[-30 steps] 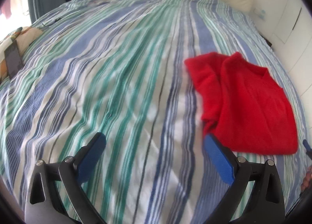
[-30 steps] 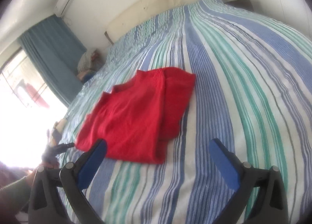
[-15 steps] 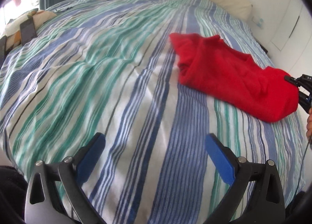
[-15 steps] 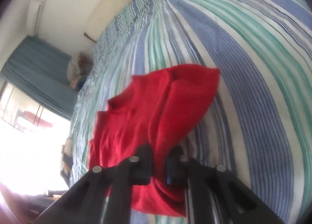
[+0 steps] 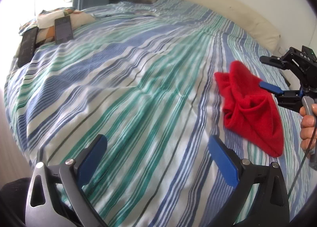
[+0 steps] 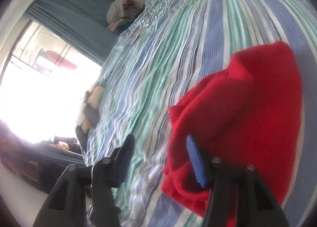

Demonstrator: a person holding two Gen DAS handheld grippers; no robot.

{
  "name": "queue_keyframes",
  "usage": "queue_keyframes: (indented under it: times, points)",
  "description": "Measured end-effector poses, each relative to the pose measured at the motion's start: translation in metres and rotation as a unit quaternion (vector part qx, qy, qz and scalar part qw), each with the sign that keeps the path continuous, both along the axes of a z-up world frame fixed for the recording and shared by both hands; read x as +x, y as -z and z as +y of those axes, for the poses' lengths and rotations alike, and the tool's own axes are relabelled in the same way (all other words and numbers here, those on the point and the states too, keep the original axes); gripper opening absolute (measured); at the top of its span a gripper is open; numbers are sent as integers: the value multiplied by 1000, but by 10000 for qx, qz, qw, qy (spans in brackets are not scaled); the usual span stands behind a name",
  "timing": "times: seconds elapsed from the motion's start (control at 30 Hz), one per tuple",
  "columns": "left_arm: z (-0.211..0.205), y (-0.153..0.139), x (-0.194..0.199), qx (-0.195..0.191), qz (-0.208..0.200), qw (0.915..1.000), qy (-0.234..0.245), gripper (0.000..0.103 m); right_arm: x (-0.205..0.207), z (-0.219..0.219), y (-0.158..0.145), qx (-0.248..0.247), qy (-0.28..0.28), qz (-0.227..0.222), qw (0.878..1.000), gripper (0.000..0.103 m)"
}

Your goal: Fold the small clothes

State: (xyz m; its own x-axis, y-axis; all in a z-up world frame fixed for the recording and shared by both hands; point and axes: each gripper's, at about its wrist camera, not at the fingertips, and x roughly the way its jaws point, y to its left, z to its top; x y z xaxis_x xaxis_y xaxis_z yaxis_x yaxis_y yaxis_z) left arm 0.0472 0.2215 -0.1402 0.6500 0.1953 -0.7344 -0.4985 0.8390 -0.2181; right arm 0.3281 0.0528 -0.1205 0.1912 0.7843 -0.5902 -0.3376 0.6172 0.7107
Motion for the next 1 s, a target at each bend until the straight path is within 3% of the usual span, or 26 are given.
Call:
queue_keyframes:
  times: [0.1,0.17,0.27,0.33,0.4,0.53,0.6,0.67,0.7,0.87,1.0]
  points:
    - [2,-2,-2,-97,-91,9999,-39,102,-9,-14,-11,602,-3,-81,9982,62]
    - [3,-2,-1,-167,-132,9998,-40,102,-13,-30,-25,536,-14,-350,9979,62]
    - [1,0,3,-290,-120,9995,-4,102,-17,-43,-33,-591,-28,-880,9944,61]
    - [-2,3,5,-346,-78,9994,49,102,-23,-39,-22,-1275,-237,-984,9867,50]
    - [-6,4,6,-329,-53,9994,100,102,-31,-25,-4,-1602,-502,-956,9812,40]
    - [-15,6,5,-110,73,9997,195,102,-57,31,40,-2039,-1142,-965,9675,30]
    - [-16,7,5,-41,130,9997,218,102,-76,60,58,-2444,-1514,-1195,9503,30]
    - [-16,6,4,-16,133,9997,220,102,-92,72,56,-2726,-1621,-1670,9335,34]
    - [-17,6,4,-17,129,9997,227,102,-96,70,51,-2709,-1647,-1756,9320,40]
    - [-22,5,9,42,152,9993,352,102,-116,10,3,-2348,-1338,-2220,9368,40]
    - [-28,6,10,60,182,9989,422,102,-125,-43,-6,-2436,-766,-2405,9364,41]
